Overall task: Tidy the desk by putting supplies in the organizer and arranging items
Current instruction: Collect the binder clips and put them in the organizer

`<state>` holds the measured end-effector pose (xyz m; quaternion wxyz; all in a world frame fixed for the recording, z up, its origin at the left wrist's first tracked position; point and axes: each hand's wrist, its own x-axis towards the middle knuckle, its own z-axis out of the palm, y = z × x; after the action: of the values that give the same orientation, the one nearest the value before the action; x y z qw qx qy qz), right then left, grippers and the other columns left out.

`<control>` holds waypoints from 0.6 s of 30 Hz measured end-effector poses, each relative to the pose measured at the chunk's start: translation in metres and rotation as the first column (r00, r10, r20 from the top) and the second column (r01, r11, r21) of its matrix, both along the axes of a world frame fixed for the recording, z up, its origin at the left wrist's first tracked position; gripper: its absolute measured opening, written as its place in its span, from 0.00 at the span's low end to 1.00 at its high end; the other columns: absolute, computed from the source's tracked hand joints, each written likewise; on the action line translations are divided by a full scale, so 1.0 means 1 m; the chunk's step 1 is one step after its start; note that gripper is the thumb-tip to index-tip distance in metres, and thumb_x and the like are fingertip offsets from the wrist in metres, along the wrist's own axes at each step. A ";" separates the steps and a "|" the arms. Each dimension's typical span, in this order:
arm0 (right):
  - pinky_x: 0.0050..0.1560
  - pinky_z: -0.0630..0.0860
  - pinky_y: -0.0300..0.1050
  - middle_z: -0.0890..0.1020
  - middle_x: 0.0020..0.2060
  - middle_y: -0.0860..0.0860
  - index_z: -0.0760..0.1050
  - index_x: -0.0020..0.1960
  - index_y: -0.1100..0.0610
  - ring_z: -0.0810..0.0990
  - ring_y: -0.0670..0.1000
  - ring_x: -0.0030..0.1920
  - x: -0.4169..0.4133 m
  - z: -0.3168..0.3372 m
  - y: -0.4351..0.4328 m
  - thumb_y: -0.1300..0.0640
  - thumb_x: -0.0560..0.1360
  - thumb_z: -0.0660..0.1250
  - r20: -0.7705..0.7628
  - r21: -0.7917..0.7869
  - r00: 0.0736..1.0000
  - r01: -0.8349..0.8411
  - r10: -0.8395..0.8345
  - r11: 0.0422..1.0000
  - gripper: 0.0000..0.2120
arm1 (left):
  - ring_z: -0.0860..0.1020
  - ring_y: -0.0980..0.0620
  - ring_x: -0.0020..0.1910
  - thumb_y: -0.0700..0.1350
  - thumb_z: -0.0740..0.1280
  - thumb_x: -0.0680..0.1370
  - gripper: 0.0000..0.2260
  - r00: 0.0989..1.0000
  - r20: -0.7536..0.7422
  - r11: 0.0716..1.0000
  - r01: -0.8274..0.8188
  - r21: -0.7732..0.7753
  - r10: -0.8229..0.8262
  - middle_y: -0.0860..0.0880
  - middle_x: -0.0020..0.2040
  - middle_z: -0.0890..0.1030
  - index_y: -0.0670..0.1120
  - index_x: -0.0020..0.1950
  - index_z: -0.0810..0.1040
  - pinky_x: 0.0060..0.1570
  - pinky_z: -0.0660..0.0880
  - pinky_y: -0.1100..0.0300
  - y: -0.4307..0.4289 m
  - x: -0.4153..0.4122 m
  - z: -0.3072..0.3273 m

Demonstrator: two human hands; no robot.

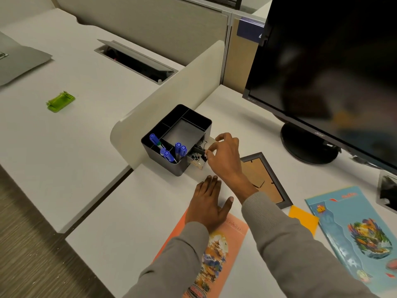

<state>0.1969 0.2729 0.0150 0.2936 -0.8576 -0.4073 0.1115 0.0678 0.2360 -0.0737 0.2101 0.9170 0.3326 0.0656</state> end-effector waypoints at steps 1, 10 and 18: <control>0.55 0.70 0.39 0.74 0.61 0.51 0.85 0.52 0.58 0.66 0.50 0.64 0.001 0.000 0.002 0.53 0.78 0.70 -0.011 0.007 1.000 -0.011 0.011 1.000 0.09 | 0.52 0.52 0.80 0.67 0.50 0.80 0.34 1.000 -0.003 1.000 -0.001 -0.002 0.001 0.50 0.80 0.58 0.48 0.80 0.58 0.76 0.40 0.58 0.000 0.000 0.000; 0.58 0.70 0.47 0.72 0.62 0.51 0.83 0.56 0.49 0.66 0.54 0.64 0.005 -0.003 0.014 0.47 0.76 0.71 -0.005 -0.026 1.000 0.003 -0.003 1.000 0.11 | 0.51 0.53 0.80 0.68 0.46 0.80 0.35 1.000 -0.018 1.000 0.009 -0.002 -0.009 0.50 0.80 0.59 0.48 0.80 0.58 0.78 0.45 0.56 0.000 0.001 -0.003; 0.54 0.72 0.33 0.77 0.57 0.52 0.77 0.60 0.56 0.79 0.54 0.54 0.001 -0.016 -0.009 0.53 0.78 0.70 -0.384 0.240 0.902 0.306 -0.199 0.921 0.13 | 0.49 0.53 0.80 0.69 0.46 0.79 0.35 0.998 -0.062 1.000 0.009 -0.020 -0.010 0.52 0.81 0.54 0.50 0.81 0.55 0.76 0.39 0.57 0.001 0.002 0.001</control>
<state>0.1981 0.2635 -0.0006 0.4979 -0.8162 -0.2441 0.1619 0.0694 0.2367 -0.0730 0.2091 0.9180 0.3353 0.0330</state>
